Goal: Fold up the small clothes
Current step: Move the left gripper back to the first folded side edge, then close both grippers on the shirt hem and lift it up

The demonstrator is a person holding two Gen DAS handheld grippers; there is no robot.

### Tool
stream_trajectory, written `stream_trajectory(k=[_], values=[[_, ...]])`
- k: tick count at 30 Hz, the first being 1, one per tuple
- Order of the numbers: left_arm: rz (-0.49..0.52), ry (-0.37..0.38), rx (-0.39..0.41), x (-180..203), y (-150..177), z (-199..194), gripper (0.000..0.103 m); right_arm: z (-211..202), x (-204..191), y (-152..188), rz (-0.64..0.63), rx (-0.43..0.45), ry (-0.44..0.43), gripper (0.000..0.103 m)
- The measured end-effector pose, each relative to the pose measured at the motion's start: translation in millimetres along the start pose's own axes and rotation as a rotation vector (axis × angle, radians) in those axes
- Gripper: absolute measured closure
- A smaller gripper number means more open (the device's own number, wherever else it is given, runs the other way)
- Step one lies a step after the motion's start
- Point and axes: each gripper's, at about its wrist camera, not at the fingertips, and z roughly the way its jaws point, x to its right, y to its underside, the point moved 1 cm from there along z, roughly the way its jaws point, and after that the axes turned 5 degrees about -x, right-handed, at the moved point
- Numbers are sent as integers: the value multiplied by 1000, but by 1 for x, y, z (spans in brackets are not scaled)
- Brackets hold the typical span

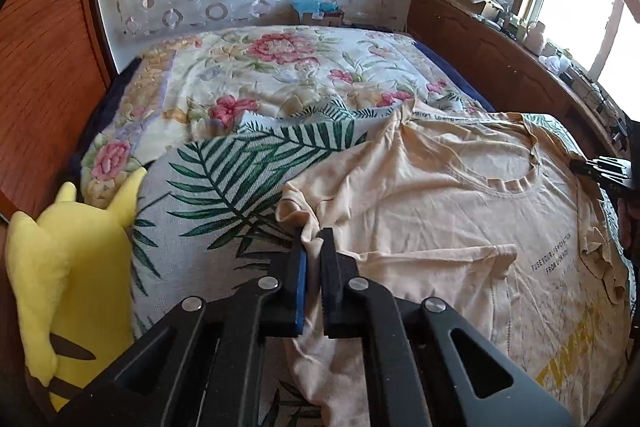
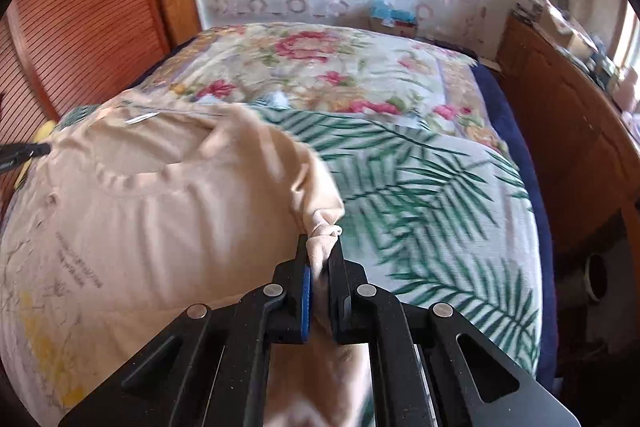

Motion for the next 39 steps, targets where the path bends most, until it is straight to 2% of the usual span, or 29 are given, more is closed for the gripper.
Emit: stream_trajectory(k=[2,9,13,20,25,28,31,35,39], values=[[17,24,51,11,5,-23,97,-12,-15,4,-37,34,19,97],[56,59,189,48,47,-109,97,-77,-25,38,-22,178,-37,97],[82,54,226,61,72,-142,97,-117,-26,69,-25,232,-47,97],[40,67,261,62,131,-186,97,-171,-28,140,-5,292,-76,97],[-2,78,242,61,177,-201,97,-190,-24,191,0,262,-105,97],[2,74,227,66,195,-207,97,-198,-26,215,-45,212,-69,97],[-1,43,222,64,209,-218,97,-201,-18,227,-34,162,-64,97],[-19,2,222,56,229,-233,97,-211,-12,238,-26,146,-73,97],[-52,-9,180,48,245,-225,97,-209,-14,255,-15,106,-87,97]])
